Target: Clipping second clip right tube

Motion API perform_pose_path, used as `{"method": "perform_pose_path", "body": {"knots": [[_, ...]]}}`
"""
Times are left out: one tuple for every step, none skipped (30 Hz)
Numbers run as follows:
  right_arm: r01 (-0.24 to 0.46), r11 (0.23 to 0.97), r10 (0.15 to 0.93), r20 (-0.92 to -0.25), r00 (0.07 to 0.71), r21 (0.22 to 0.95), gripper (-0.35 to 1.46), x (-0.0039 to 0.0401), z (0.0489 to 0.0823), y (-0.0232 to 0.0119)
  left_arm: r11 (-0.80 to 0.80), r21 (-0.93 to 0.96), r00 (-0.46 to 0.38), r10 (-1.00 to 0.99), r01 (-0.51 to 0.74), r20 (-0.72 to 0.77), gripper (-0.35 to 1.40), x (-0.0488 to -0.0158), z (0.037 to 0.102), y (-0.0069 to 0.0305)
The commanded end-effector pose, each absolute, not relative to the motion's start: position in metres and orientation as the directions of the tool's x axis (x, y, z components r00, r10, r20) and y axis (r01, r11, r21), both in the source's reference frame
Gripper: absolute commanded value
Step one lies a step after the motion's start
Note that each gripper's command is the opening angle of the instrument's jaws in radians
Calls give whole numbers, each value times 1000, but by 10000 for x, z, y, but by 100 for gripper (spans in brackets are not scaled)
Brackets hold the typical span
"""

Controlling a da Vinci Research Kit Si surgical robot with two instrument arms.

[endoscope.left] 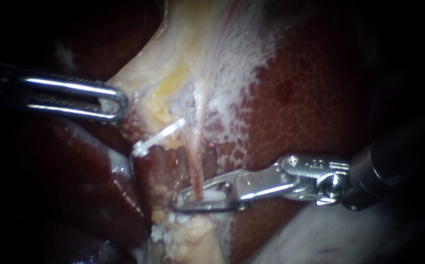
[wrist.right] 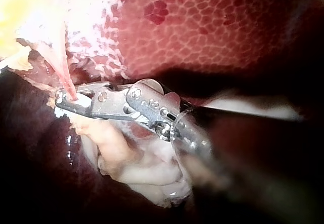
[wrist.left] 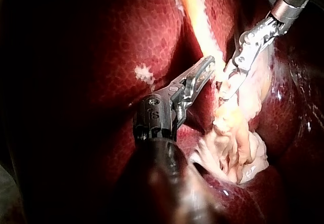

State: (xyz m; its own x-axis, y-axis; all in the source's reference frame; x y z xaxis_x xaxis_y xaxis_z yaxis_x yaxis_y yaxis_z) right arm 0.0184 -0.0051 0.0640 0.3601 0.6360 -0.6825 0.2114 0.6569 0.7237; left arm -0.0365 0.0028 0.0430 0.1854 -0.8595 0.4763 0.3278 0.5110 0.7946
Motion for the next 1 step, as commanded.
{"method": "perform_pose_path", "body": {"knots": [[212, 656, 636, -682, 360, 724, -35, 184, 640, -52, 511, 795, 185, -860, 328, 476, -18, -365, 430, 28]]}}
